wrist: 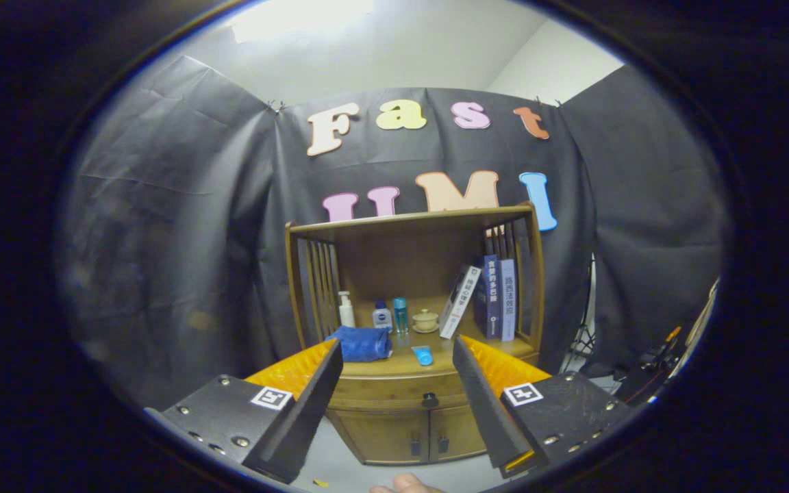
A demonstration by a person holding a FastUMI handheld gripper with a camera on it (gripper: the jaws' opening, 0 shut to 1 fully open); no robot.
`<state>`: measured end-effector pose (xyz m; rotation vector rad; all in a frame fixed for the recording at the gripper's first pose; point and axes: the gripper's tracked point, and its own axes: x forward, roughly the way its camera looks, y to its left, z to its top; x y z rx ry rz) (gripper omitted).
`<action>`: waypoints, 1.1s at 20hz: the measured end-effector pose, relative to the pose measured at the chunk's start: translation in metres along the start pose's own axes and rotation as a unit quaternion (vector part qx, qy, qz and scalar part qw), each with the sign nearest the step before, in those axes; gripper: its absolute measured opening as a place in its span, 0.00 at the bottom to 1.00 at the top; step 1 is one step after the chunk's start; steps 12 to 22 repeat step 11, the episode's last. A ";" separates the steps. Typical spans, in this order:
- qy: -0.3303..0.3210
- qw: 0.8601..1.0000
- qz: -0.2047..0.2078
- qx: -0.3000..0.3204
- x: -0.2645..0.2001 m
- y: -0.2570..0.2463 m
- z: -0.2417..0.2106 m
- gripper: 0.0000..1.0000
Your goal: Pull open the drawer, take out the items inside it, and place them on the countertop above the cabinet.
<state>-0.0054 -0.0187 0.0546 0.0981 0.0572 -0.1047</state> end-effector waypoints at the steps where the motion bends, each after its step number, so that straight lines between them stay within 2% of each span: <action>1: 0.004 1.000 0.007 0.006 0.002 0.005 -0.004 0.96; 4: 0.013 1.000 0.011 0.001 0.004 0.004 -0.010 0.96; 11: -0.002 1.000 -0.014 -0.014 -0.006 -0.042 -0.004 0.96; 22: -0.002 1.000 -0.014 -0.014 -0.006 -0.042 -0.004 0.96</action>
